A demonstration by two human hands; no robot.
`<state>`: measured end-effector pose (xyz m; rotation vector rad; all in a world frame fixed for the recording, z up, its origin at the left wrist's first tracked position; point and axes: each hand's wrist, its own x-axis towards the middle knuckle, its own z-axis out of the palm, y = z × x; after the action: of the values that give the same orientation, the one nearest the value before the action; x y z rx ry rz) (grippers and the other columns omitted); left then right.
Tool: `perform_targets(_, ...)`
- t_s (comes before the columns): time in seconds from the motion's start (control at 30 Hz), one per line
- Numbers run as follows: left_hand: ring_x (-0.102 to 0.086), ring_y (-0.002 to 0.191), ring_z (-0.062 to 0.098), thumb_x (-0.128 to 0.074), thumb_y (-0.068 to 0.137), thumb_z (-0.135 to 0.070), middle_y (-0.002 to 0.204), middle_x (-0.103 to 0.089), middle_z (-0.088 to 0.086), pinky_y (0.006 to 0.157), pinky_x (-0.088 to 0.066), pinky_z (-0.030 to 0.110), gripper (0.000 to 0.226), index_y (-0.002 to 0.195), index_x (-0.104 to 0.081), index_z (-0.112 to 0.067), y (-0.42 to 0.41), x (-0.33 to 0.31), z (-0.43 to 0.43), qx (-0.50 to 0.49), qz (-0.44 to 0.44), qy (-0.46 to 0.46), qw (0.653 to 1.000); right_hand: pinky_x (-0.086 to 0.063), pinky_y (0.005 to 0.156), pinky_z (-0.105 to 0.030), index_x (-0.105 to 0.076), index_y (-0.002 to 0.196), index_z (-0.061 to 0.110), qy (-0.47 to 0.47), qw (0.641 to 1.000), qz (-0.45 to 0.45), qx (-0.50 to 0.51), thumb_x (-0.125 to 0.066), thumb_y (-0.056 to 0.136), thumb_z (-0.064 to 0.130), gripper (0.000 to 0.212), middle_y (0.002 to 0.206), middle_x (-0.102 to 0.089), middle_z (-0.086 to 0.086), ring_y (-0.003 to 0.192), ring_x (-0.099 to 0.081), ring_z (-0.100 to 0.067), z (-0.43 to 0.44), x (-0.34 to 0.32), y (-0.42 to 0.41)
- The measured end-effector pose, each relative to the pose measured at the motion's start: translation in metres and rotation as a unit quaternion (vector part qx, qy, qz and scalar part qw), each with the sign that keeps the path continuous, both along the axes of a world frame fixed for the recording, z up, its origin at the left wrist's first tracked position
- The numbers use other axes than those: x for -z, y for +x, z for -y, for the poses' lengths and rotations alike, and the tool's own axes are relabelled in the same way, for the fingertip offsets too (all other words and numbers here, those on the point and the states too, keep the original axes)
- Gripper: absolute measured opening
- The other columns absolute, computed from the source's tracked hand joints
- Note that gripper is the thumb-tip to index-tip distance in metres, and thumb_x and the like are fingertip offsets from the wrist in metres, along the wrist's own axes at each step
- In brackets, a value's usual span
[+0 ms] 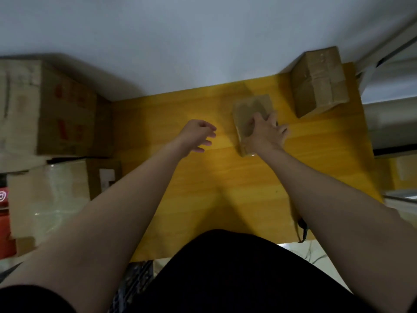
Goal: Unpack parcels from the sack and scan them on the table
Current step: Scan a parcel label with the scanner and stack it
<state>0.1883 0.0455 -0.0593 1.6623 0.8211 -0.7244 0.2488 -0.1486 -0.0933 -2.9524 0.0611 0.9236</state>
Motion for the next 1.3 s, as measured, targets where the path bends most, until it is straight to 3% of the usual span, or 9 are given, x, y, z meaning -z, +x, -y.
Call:
perform_targets(0.23, -0.068, 0.101, 0.018, -0.061, 0.099, -0.023, 0.112, -0.07, -0.005, 0.072, -0.059, 0.037, 0.009, 0.104, -0.068, -0.026, -0.086, -0.052, -0.034, -0.085, 0.059, 0.024, 0.994, -0.039, 0.09, -0.044, -0.051, 0.11, 0.042, 0.234, 0.958, -0.045, 0.158, -0.079, 0.063, 0.057, 0.057, 0.129, -0.029, -0.002, 0.108, -0.043, -0.042, -0.021, -0.065, -0.076)
perform_targets(0.4, -0.054, 0.119, 0.028, -0.054, 0.105, -0.037, 0.134, -0.055, 0.004, 0.095, -0.053, 0.049, 0.042, 0.14, -0.054, -0.015, -0.137, -0.108, -0.048, -0.145, 0.095, 0.036, 0.984, -0.055, 0.082, -0.046, -0.062, 0.118, 0.028, 0.527, 0.813, -0.074, 0.235, -0.075, 0.074, 0.035, 0.047, 0.124, -0.06, -0.001, 0.114, -0.057, -0.027, -0.038, -0.149, -0.112)
perform_targets(0.53, -0.063, 0.114, 0.03, -0.05, 0.104, -0.05, 0.126, -0.065, 0.003, 0.096, -0.054, 0.055, 0.037, 0.126, -0.062, -0.023, -0.166, -0.157, -0.054, -0.167, 0.145, -0.049, 0.974, -0.045, 0.075, -0.037, -0.066, 0.126, 0.024, 0.626, 0.743, -0.088, 0.221, -0.062, 0.082, 0.034, 0.045, 0.121, -0.068, 0.002, 0.102, -0.061, -0.023, -0.051, -0.202, -0.141)
perform_targets(0.63, -0.064, 0.113, 0.031, -0.064, 0.097, -0.052, 0.122, -0.07, 0.003, 0.097, -0.052, 0.06, 0.036, 0.119, -0.057, -0.024, -0.182, -0.191, -0.061, -0.219, 0.192, -0.1, 0.951, -0.042, 0.071, -0.029, -0.073, 0.115, 0.021, 0.606, 0.767, -0.029, 0.211, -0.054, 0.089, 0.022, 0.032, 0.113, -0.071, 0.006, 0.103, -0.064, -0.018, -0.054, -0.23, -0.159)
perform_targets(0.77, -0.067, 0.115, 0.028, -0.076, 0.09, -0.048, 0.113, -0.077, 0.001, 0.097, -0.049, 0.063, 0.048, 0.126, -0.057, -0.022, -0.206, -0.22, -0.07, -0.171, 0.257, -0.126, 0.943, -0.041, 0.061, -0.02, -0.075, 0.114, 0.021, 0.602, 0.779, 0.018, 0.177, -0.055, 0.098, 0.018, 0.026, 0.111, -0.074, 0.007, 0.096, -0.068, -0.007, -0.049, -0.257, -0.177)
perform_targets(0.97, -0.067, 0.122, 0.026, -0.082, 0.084, -0.039, 0.124, -0.074, 0.003, 0.102, -0.047, 0.065, 0.068, 0.14, -0.055, -0.012, -0.223, -0.232, -0.063, -0.063, 0.29, -0.157, 0.942, -0.043, 0.067, -0.031, -0.075, 0.113, 0.023, 0.605, 0.777, 0.031, 0.172, -0.046, 0.103, 0.018, 0.031, 0.106, -0.075, -0.007, 0.086, -0.065, -0.019, -0.032, -0.27, -0.189)
perform_targets(1.13, -0.072, 0.11, 0.023, -0.088, 0.069, -0.048, 0.114, -0.078, 0.001, 0.087, -0.057, 0.046, 0.074, 0.129, -0.062, -0.015, -0.224, -0.222, -0.037, -0.031, 0.295, -0.104, 0.949, -0.053, 0.086, -0.042, -0.075, 0.105, 0.029, 0.573, 0.796, 0.064, 0.182, -0.058, 0.097, 0.017, 0.022, 0.101, -0.079, 0.002, 0.095, -0.072, -0.021, -0.003, -0.257, -0.194)
perform_targets(1.23, -0.076, 0.101, 0.022, -0.086, 0.075, -0.048, 0.107, -0.079, 0.0, 0.073, -0.061, 0.036, 0.061, 0.122, -0.065, -0.016, -0.222, -0.202, -0.021, -0.039, 0.28, -0.092, 0.955, -0.055, 0.076, -0.036, -0.074, 0.098, 0.03, 0.531, 0.822, 0.09, 0.185, -0.071, 0.089, 0.016, 0.017, 0.1, -0.079, 0.002, 0.092, -0.073, -0.021, 0.022, -0.238, -0.198)
perform_targets(1.3, -0.077, 0.097, 0.023, -0.085, 0.079, -0.046, 0.106, -0.08, 0.001, 0.08, -0.064, 0.043, 0.057, 0.123, -0.065, -0.015, -0.217, -0.186, -0.008, -0.066, 0.264, -0.091, 0.958, -0.052, 0.069, -0.033, -0.074, 0.095, 0.03, 0.511, 0.829, 0.089, 0.208, -0.073, 0.087, 0.018, 0.014, 0.1, -0.078, 0.002, 0.081, -0.068, -0.02, 0.042, -0.22, -0.197)
